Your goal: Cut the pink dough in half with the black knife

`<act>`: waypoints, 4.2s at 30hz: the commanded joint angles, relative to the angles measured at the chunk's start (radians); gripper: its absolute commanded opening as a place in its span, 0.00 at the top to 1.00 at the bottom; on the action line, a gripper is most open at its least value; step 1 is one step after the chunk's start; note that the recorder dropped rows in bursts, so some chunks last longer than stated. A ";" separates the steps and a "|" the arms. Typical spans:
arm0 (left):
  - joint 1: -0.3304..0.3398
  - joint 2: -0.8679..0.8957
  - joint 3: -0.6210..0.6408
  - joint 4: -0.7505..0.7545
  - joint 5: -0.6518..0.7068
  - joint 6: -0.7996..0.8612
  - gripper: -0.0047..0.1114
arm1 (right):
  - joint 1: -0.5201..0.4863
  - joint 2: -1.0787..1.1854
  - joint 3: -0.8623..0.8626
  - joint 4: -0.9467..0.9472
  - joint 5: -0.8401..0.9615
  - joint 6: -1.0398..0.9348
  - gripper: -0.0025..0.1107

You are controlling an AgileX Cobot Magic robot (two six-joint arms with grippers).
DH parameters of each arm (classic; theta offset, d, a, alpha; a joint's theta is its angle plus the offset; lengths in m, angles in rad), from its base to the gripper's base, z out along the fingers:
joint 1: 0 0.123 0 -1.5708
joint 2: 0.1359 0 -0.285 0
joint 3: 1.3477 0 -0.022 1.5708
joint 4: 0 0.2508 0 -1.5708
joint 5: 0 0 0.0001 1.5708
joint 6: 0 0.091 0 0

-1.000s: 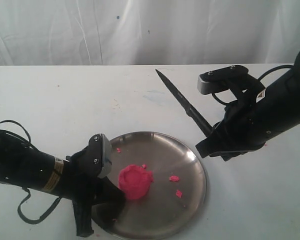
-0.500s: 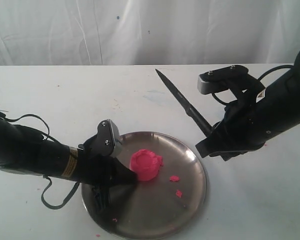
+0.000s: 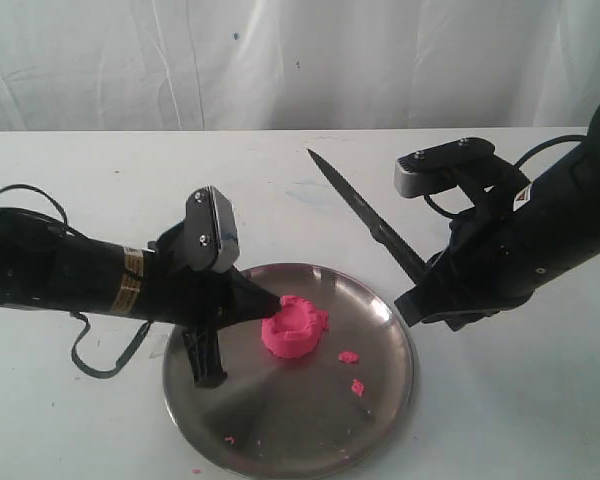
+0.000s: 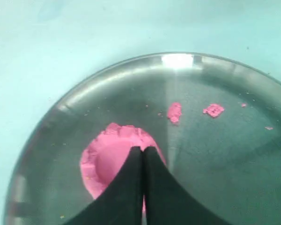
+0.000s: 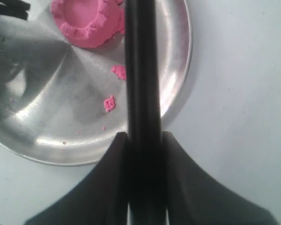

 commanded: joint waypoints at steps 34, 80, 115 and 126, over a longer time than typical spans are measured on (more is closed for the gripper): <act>-0.004 -0.067 -0.284 -1.735 1.390 1.141 0.96 | 0.069 0.046 0.003 0.103 0.054 -0.164 0.98; -0.004 0.005 -0.280 -2.672 1.316 1.793 0.96 | 0.223 0.248 -0.032 -0.328 -0.036 0.057 0.98; -0.004 0.057 -0.280 -2.601 1.256 1.794 0.96 | 0.223 0.296 -0.032 -0.260 -0.062 0.052 0.98; -0.004 0.061 -0.280 -2.599 1.229 1.850 0.96 | 0.223 0.341 -0.032 -0.260 -0.054 0.052 0.98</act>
